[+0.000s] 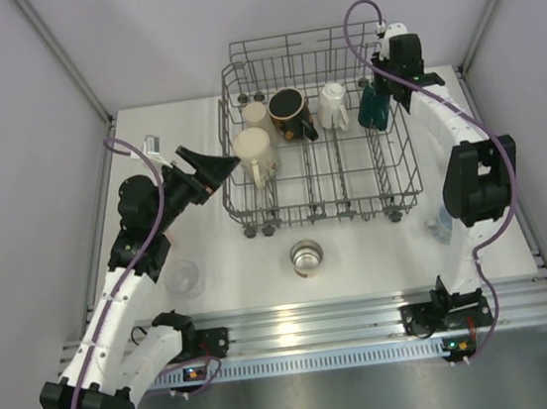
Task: Load the cups into the dish rack
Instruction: Place the cup upside down on the dish rack
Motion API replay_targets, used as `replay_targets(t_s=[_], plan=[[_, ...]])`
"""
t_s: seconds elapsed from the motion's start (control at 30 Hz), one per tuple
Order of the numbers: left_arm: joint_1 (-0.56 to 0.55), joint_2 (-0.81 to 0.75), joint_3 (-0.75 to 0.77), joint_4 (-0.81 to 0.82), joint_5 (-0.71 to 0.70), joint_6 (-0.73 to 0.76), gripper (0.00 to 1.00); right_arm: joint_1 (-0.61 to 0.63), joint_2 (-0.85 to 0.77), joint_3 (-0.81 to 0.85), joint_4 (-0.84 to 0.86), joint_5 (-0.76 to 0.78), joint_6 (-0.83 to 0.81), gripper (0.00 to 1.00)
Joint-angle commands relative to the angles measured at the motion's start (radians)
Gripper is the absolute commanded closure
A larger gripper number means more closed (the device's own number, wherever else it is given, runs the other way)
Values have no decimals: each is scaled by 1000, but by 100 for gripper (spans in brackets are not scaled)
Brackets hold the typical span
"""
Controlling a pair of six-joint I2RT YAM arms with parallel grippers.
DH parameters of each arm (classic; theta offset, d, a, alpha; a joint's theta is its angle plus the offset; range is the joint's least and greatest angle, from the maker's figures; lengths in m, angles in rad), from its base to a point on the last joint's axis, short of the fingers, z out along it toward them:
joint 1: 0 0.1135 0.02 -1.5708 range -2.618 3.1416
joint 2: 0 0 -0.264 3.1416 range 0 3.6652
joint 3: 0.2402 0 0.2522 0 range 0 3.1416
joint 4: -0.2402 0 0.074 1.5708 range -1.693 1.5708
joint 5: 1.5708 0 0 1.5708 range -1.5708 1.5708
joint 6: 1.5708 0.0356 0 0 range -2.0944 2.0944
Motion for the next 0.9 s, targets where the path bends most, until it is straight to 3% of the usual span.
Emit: replay_targets(t_s=[0.0,0.37,0.63,0.87], plan=[[-3,5,33,42,0,8,2,-2,22,22,-75,6,-6,76],[-3,7,14,58,8,-10,2,35,-136,-221,13,22,29,76],[-3,-4,7,60,3,-12,2,37,-156,-256,-4,44,47,76],[-3,-11,2,54,0,3,2,37,-134,-152,-65,44,46,74]])
